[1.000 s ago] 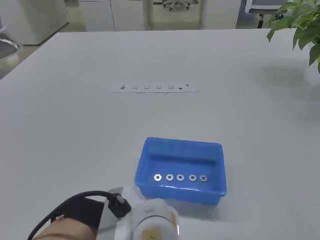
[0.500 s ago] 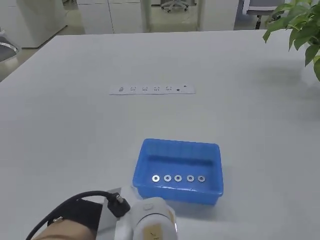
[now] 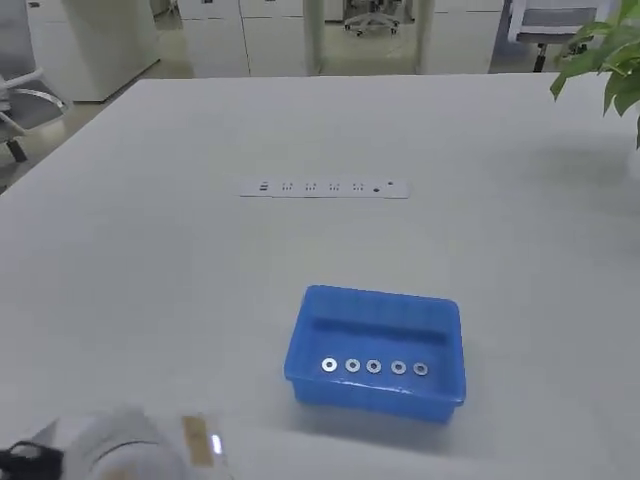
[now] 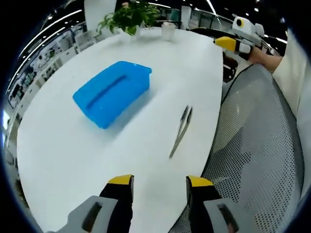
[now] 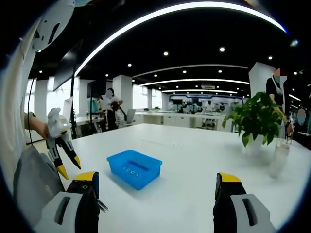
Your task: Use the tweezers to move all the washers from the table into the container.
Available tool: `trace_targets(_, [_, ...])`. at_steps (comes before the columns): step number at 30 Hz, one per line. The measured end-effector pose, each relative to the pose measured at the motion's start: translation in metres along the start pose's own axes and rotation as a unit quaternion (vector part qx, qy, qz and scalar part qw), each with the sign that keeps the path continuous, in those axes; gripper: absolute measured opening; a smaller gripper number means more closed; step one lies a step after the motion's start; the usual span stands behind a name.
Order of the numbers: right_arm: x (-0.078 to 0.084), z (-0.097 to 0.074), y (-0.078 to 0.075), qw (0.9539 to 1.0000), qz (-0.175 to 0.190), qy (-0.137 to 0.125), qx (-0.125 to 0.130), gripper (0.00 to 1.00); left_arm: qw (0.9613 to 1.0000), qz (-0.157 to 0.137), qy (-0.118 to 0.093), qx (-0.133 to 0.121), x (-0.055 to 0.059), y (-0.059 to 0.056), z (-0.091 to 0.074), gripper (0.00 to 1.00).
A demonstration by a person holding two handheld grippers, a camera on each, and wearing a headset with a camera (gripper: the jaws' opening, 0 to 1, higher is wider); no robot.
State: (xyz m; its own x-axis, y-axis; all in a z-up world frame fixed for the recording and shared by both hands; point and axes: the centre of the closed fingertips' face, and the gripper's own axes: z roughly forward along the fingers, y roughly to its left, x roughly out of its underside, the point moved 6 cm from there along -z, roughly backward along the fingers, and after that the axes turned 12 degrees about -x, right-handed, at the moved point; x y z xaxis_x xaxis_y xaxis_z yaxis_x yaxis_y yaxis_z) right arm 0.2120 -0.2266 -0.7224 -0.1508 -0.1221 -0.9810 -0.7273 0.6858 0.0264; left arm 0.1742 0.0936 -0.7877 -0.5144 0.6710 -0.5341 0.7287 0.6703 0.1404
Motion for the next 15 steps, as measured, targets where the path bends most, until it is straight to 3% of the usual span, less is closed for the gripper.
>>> trace_targets(2, [0.0,0.0,0.0,1.0,-0.002,0.001,0.001,0.99,0.998,-0.034,-0.041,-0.032,-0.001,0.007,-0.007,0.54])
trace_targets(3, [0.0,0.0,0.0,1.0,-0.001,0.0,0.001,0.99,0.9951,-0.061,-0.064,-0.046,-0.001,0.009,-0.013,0.56])
trace_targets(4, [0.0,0.0,0.0,1.0,-0.001,0.0,0.001,0.99,0.9911,-0.077,-0.088,-0.064,-0.003,0.012,-0.017,0.59])
trace_targets(5, [0.0,0.001,0.0,1.0,0.001,-0.001,0.0,0.99,0.9831,-0.097,-0.126,-0.091,-0.006,0.017,-0.023,0.62])
trace_targets(6, [0.0,0.001,0.0,1.0,0.003,-0.001,0.001,0.99,0.9781,-0.107,-0.146,-0.102,-0.007,0.019,-0.027,0.64])
trace_targets(7, [-0.001,0.001,0.0,1.0,0.003,-0.002,0.001,0.99,0.9685,-0.118,-0.181,-0.123,-0.011,0.021,-0.033,0.68])
trace_targets(8, [-0.002,0.001,0.0,1.0,0.004,-0.007,0.002,0.99,0.9603,-0.128,-0.203,-0.142,-0.013,0.023,-0.037,0.71])
trace_targets(9, [-0.003,0.001,0.0,0.9999,0.006,-0.013,0.002,0.99,0.9467,-0.14,-0.239,-0.164,-0.016,0.026,-0.043,0.75])
trace_targets(10, [-0.004,0.0,-0.001,0.9998,0.009,-0.017,0.004,0.99,0.9378,-0.152,-0.258,-0.176,-0.018,0.028,-0.047,0.79])
trace_targets(11, [-0.004,0.0,-0.002,0.9997,0.01,-0.02,0.007,0.99,0.9295,-0.163,-0.276,-0.183,-0.02,0.029,-0.049,0.84])
trace_targets(12, [-0.005,-0.001,-0.002,0.9996,0.011,-0.025,0.01,0.99,0.9165,-0.185,-0.302,-0.187,-0.022,0.03,-0.053,0.9])
trace_targets(13, [-0.006,-0.001,-0.003,0.9995,0.013,-0.027,0.01,0.99,0.9082,-0.201,-0.315,-0.188,-0.023,0.031,-0.055,0.94])
trace_targets(14, [-0.007,-0.001,-0.003,0.9992,0.016,-0.035,0.012,0.99,0.8941,-0.225,-0.337,-0.19,-0.024,0.032,-0.059,0.98])
trace_targets(15, [-0.008,-0.002,-0.003,0.9989,0.018,-0.041,0.012,0.99,0.8835,-0.238,-0.354,-0.193,-0.025,0.033,-0.061,0.98])
